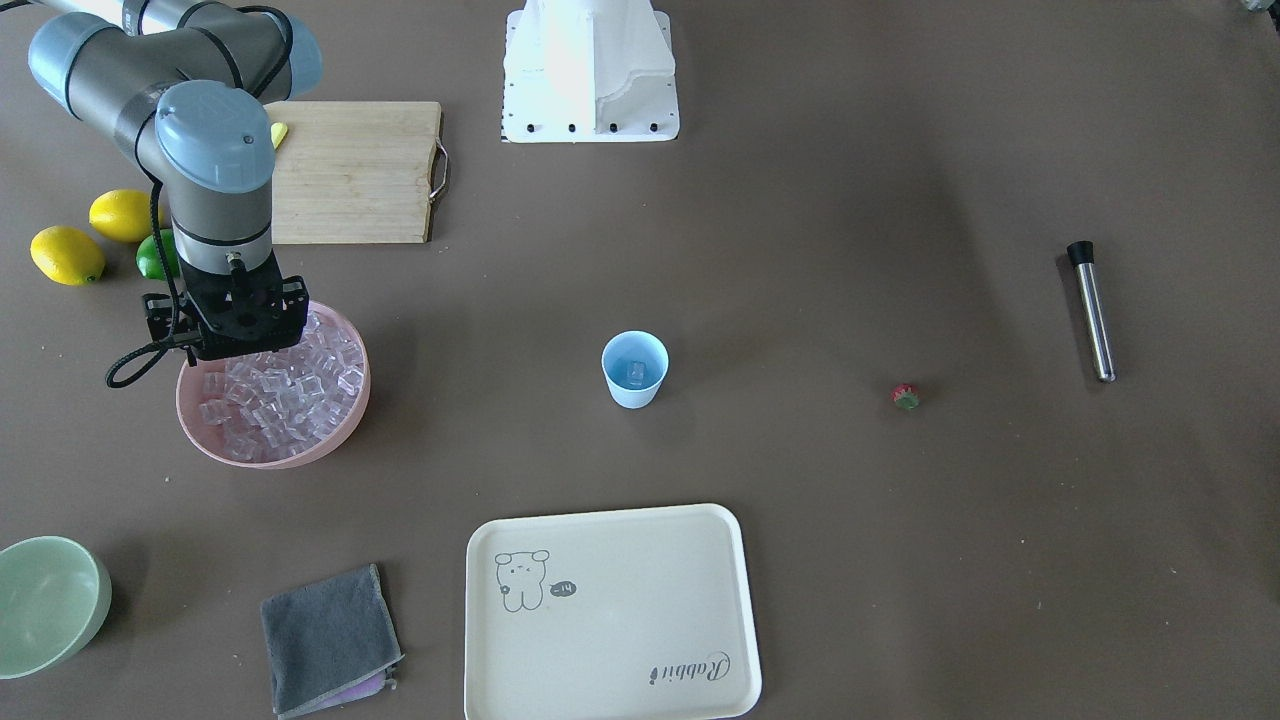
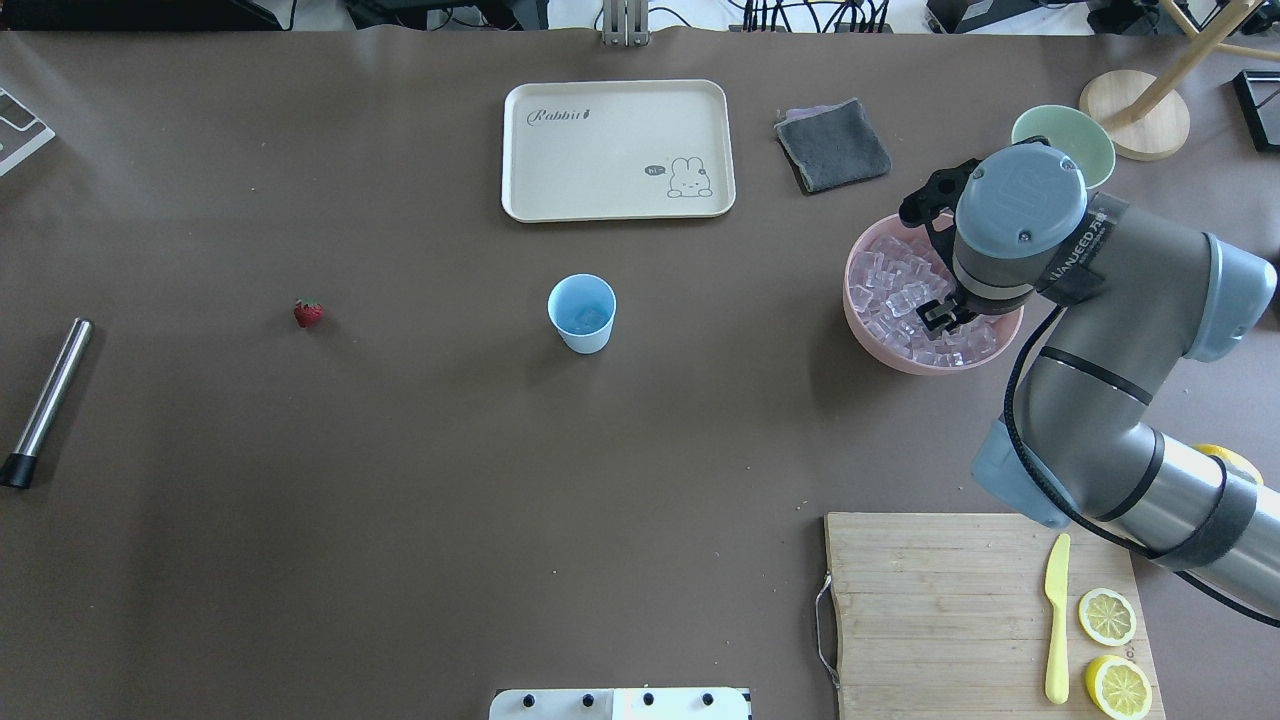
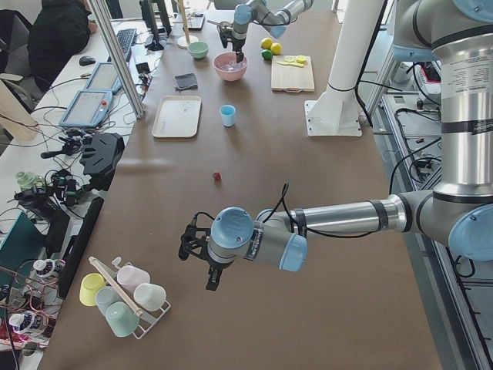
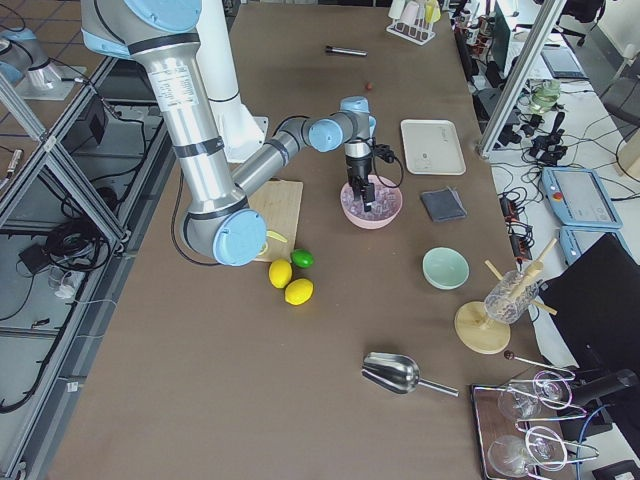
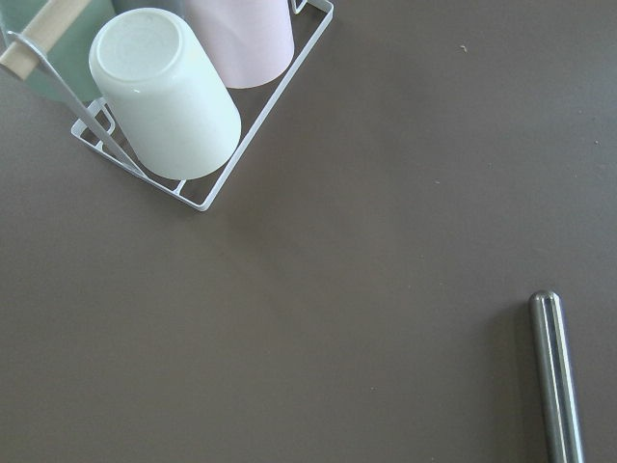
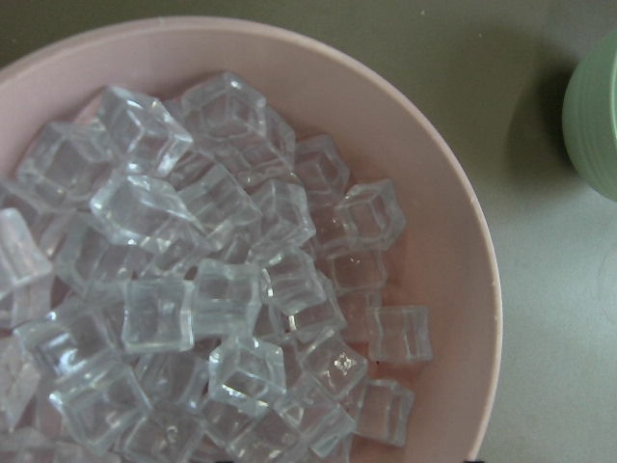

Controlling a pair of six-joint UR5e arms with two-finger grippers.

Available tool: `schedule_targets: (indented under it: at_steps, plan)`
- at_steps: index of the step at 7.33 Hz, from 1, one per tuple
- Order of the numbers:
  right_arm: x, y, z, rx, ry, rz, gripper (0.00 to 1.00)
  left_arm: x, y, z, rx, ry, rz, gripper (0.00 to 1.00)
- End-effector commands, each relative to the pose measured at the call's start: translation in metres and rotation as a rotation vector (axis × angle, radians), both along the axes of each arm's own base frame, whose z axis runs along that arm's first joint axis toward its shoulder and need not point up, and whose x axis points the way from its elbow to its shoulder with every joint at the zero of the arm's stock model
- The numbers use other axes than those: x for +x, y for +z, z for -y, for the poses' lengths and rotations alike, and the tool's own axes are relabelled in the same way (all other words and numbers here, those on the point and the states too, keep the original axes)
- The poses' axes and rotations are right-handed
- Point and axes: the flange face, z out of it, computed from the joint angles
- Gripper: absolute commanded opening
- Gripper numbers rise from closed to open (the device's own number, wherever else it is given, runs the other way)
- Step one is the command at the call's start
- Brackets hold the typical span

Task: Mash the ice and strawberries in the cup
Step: 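Lower the right gripper into the ice and grasp a third cube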

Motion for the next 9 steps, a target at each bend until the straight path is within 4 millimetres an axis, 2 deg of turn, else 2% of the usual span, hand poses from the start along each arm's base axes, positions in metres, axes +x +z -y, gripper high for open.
schedule_targets:
  at_steps: [1, 3, 9]
  plan:
    - [-0.0012, 0.0057, 0.0009, -0.003, -0.018, -0.017, 0.62, 0.0, 0.001, -0.0003, -0.002, 0.0, 0.0, 0.98]
    - [-0.0056, 0.0077, -0.0015, -0.008, -0.025, -0.02, 0.56, 0.0, 0.0003, -0.0001, -0.001, 0.0, 0.0, 0.98]
    - [-0.0095, 0.0023, -0.0051, -0.007, -0.013, -0.008, 0.61, 0.0, 0.0034, 0.0, -0.007, 0.0, -0.001, 0.98]
